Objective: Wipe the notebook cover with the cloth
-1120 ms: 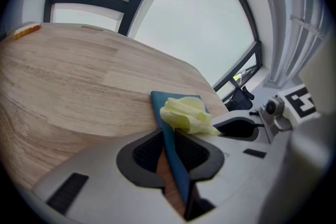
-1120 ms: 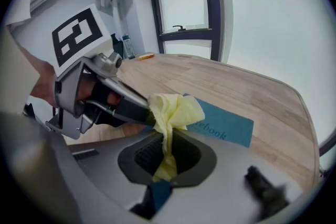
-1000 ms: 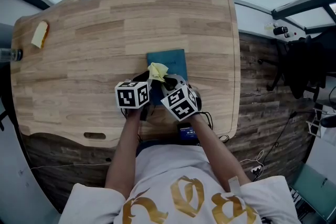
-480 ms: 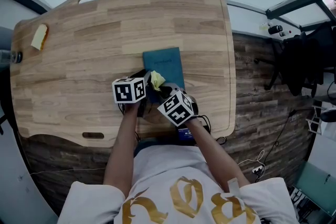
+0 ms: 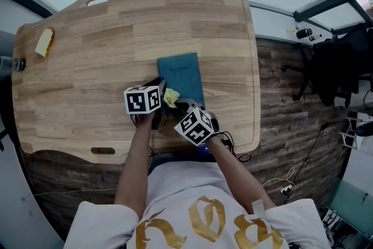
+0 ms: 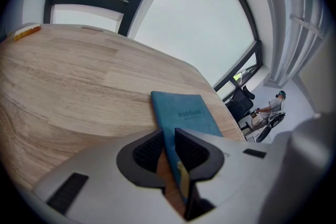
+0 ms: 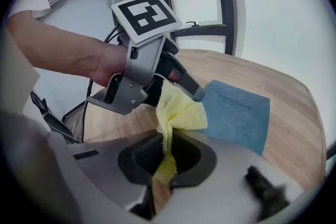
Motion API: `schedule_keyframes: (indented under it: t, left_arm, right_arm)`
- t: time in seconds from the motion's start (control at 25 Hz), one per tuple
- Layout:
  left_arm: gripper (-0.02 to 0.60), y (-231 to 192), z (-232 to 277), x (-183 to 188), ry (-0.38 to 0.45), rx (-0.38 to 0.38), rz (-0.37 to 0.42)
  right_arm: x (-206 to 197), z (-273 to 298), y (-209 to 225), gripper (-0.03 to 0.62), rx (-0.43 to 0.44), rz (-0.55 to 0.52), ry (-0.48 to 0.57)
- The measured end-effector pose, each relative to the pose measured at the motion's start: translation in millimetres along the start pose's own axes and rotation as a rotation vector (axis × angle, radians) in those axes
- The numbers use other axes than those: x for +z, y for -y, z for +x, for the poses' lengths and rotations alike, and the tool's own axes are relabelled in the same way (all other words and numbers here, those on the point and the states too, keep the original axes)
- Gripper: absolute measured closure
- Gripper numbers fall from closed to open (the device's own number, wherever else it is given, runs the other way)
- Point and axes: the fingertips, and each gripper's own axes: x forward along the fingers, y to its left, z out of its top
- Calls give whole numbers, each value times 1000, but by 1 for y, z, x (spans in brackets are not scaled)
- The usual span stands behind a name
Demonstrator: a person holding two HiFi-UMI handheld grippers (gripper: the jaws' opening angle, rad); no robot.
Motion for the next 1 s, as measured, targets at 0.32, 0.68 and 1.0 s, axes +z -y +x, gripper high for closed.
schedule_keyframes:
  t: [0.32,0.68,1.0]
  left_arm:
    - [500,0,-1,1,2,1,2]
    - [500,0,-1,1,2,2,4]
    - [500,1,-1,0,5,5,5]
  right_arm:
    - [-11,-12,21,557,-49,49,-3]
    - [-29,-31,48,557,-127,110,-10]
    - [-35,-38,54,557,-171,108,-20]
